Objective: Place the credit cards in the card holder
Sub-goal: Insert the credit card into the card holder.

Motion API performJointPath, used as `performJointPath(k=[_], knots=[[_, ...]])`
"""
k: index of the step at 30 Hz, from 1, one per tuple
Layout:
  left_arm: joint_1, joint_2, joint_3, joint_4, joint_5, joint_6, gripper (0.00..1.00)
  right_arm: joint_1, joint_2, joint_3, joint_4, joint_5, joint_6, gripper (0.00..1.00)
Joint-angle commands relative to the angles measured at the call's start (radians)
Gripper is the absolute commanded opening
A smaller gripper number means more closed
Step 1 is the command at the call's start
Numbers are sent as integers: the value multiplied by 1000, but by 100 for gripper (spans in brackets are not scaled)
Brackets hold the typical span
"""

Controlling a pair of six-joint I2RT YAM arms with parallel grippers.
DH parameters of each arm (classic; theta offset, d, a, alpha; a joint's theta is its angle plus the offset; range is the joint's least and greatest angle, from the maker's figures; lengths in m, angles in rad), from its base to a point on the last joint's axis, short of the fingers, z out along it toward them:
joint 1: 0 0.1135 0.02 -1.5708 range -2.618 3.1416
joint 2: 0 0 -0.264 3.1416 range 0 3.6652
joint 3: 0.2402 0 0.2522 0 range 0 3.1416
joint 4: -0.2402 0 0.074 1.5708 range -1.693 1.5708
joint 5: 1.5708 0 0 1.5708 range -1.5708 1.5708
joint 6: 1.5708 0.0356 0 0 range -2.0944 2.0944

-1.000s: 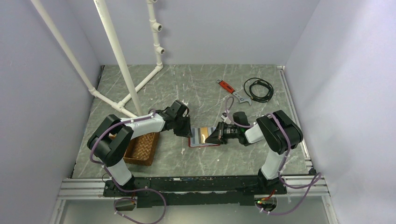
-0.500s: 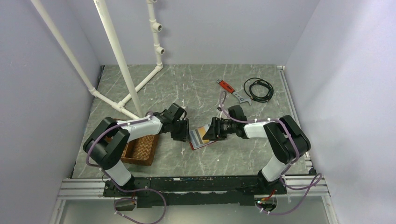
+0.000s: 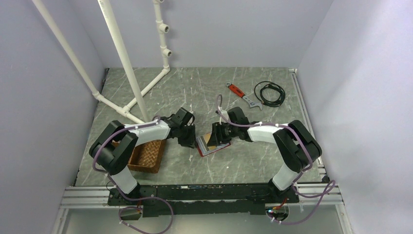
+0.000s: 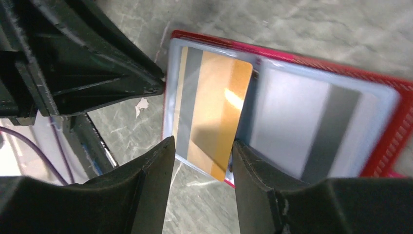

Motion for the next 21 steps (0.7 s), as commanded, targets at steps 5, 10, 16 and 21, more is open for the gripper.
performJointPath(k=[5,10,16,21], knots=[[-1,75,79,14,-29,57,25,124,31,59,22,44,-56,48],[-2,45,81,-27,-39,63,27,115,11,86,-65,108,11,54],[0,-67,118,-211,-108,129,50,62,-166,94,-325,236,20,67],[-3,-133,153,-200,14,116,54,-85,-234,11,-260,85,30,67]])
